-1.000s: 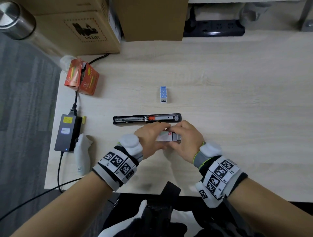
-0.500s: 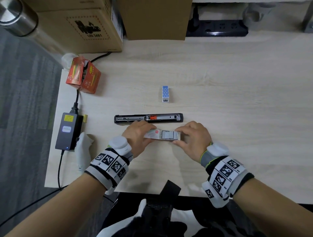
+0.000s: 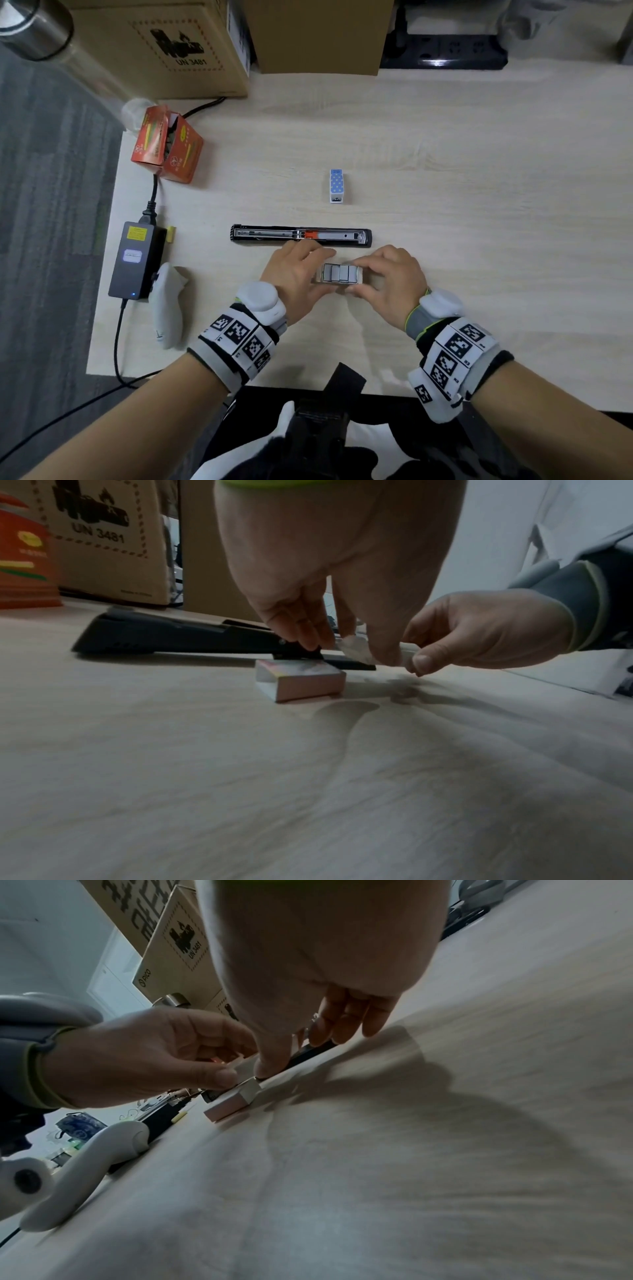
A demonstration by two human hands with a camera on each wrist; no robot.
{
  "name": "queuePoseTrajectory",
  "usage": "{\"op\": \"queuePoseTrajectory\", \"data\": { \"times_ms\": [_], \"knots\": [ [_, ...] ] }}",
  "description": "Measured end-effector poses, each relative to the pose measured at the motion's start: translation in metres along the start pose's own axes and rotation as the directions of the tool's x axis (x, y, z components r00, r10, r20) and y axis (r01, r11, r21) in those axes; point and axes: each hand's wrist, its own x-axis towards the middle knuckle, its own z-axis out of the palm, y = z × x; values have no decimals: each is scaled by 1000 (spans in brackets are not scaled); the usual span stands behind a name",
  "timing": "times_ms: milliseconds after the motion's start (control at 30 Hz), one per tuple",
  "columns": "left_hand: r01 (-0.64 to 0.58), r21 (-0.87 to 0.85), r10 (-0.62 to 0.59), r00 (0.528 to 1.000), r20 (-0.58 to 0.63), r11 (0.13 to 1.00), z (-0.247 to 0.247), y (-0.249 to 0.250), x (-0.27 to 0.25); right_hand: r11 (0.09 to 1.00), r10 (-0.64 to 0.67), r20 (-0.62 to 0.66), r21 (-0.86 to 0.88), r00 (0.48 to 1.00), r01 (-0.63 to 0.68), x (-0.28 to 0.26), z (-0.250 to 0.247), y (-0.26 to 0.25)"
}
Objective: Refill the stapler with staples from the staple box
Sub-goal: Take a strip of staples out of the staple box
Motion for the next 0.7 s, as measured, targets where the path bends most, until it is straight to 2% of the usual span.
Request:
{"op": "queuePoseTrajectory", "data": {
  "times_ms": [133,233,333,433,500,600,700],
  "knots": [
    [-13,5,13,1000,20,1000,6,-1,5,1000,-11,2,8,1000,11,1,2,-1],
    [-32,13,32,999,9,999,9,-7,6,998,-14,54,-63,998,17,0,1,3],
    [-98,75,97,995,11,992,10,-6,9,993,-48,84,-99,995,57,-4,0,5],
    [-202,177,191,979,77,963,12,-3,14,989,-69,92,-122,993,80,-6,-1,7],
    [-228,203,209,972,112,952,12,0,16,983,-75,123,-158,990,94,-5,-1,9],
    [-172,184,157,983,95,968,11,5,15,975,-68,170,-199,983,102,-5,-1,11],
    [-11,61,4,994,105,998,8,13,8,963,-81,248,-229,965,140,-9,-1,12]
  ]
}}
